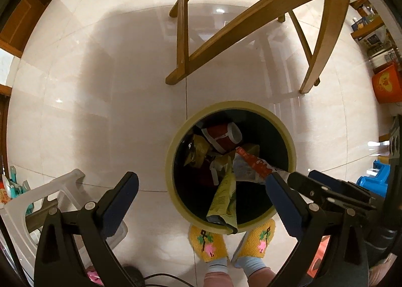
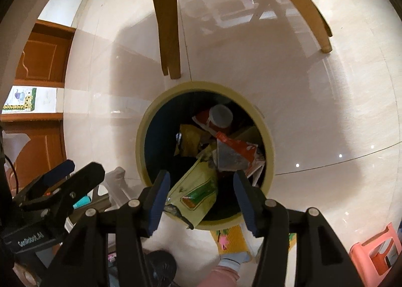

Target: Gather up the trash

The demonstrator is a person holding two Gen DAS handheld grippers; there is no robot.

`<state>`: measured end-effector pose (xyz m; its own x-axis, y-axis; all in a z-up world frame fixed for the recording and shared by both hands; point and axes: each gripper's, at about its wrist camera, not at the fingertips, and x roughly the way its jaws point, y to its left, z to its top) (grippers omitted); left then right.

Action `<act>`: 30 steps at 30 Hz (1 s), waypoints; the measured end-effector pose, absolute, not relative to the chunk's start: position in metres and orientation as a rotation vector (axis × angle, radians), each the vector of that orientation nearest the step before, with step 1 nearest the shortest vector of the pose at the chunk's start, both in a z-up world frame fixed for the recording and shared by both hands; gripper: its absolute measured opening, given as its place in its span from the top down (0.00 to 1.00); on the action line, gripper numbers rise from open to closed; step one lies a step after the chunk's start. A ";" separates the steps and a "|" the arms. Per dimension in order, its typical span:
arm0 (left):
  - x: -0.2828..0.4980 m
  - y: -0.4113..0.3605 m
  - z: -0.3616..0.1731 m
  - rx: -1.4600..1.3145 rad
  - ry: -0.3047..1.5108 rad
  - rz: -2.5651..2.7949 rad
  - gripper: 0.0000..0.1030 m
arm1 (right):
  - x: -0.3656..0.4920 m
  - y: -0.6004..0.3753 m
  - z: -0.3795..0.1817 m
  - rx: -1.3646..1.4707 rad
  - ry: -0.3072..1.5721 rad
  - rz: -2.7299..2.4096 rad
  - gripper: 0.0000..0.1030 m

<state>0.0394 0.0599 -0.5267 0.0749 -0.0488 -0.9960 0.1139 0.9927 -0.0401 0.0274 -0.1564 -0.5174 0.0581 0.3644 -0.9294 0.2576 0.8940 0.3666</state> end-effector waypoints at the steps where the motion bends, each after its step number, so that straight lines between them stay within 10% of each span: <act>1: 0.039 0.059 -0.524 0.058 1.484 -0.126 0.03 | 0.027 -0.158 -0.515 0.510 1.524 0.081 0.48; 30: 0.016 0.038 -0.303 0.092 1.253 -0.114 0.03 | 0.005 -0.169 -0.307 0.479 1.262 0.071 0.48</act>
